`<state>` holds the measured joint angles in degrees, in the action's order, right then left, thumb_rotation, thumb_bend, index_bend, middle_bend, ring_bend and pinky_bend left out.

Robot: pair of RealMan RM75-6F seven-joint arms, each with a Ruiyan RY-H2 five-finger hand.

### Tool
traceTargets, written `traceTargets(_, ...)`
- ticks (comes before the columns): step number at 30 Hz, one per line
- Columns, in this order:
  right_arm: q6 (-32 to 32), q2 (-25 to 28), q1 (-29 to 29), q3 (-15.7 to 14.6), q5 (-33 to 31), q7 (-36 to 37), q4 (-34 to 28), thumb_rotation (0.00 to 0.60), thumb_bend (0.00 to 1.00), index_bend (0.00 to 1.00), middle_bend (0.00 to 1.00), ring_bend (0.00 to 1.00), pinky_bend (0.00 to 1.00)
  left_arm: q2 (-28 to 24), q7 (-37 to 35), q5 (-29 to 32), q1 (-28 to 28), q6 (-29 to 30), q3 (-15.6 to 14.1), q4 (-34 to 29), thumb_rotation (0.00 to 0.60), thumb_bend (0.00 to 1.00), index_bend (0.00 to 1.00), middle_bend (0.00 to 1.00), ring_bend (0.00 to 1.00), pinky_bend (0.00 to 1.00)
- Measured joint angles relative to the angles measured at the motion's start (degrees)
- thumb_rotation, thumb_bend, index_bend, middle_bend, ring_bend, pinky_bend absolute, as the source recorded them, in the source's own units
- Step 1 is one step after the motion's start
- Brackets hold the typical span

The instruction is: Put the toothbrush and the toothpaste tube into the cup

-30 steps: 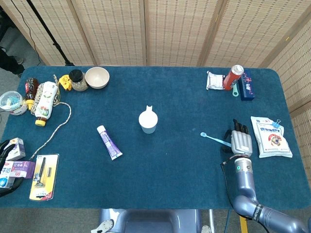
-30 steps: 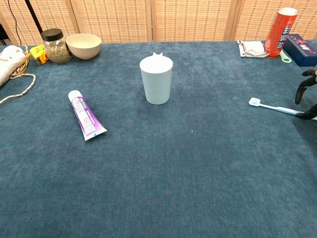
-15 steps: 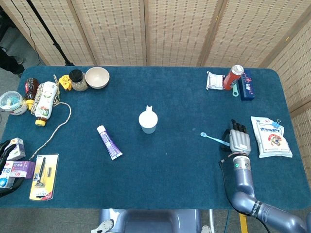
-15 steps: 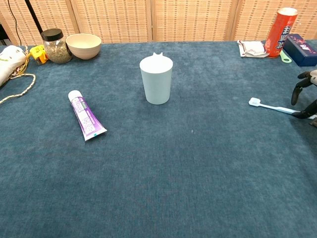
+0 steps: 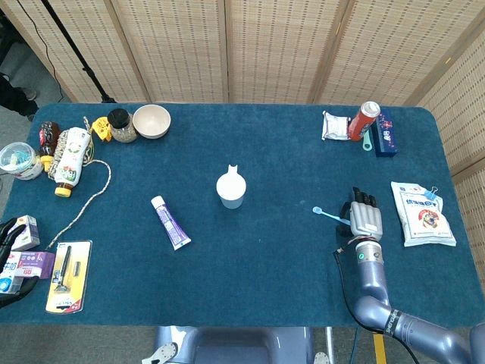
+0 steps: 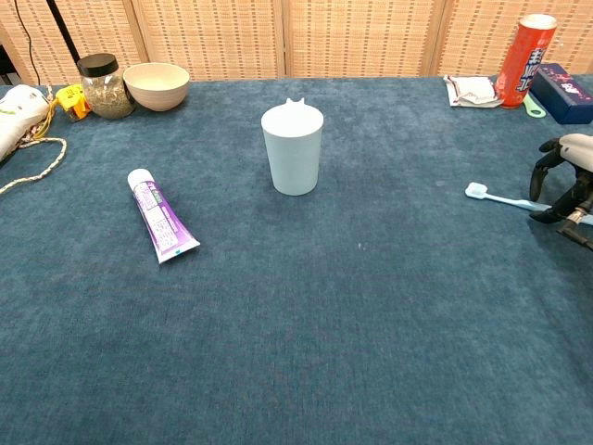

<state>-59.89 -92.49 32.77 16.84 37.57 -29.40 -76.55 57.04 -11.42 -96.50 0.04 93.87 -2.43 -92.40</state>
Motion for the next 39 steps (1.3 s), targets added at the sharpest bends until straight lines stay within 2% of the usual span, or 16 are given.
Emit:
traceTargets(10, 0.69, -1.01, 1.47, -0.13, -2.14, -1.29, 1.81, 0.6, 0.4, 0.52, 0.04, 0.0, 0.0, -0.07, -0.05, 0.28, -0.11, -0.29, 0.07, -0.1, 0.6, 0.23, 0.0, 0.0, 0.0, 0.0)
traceTargets(17, 0.74, -1.23, 1.87, -0.39, -2.49, -1.51, 1.88, 0.6, 0.4, 0.51, 0.04, 0.0, 0.0, -0.07, 0.05, 0.24, -0.14, -0.34, 0.05, -0.12, 0.6, 0.22, 0.0, 0.0, 0.0, 0.0)
traceTargets(22, 0.6, -0.94, 1.97, -0.7, -2.37, -1.61, 1.21, 0.6, 0.4, 0.44, 0.04, 0.0, 0.0, -0.09, -0.09, 0.41, -0.11, -0.28, 0.13, -0.11, 0.6, 0.23, 0.0, 0.0, 0.0, 0.0)
traceTargets(39, -1.39, 0.02, 2.17, -1.09, -2.62, -2.79, -0.85, 0.6, 0.4, 0.44, 0.03, 0.0, 0.0, -0.03, 0.22, 0.24, -0.18, -0.38, 0.07, -0.19, 0.6, 0.23, 0.0, 0.0, 0.0, 0.0)
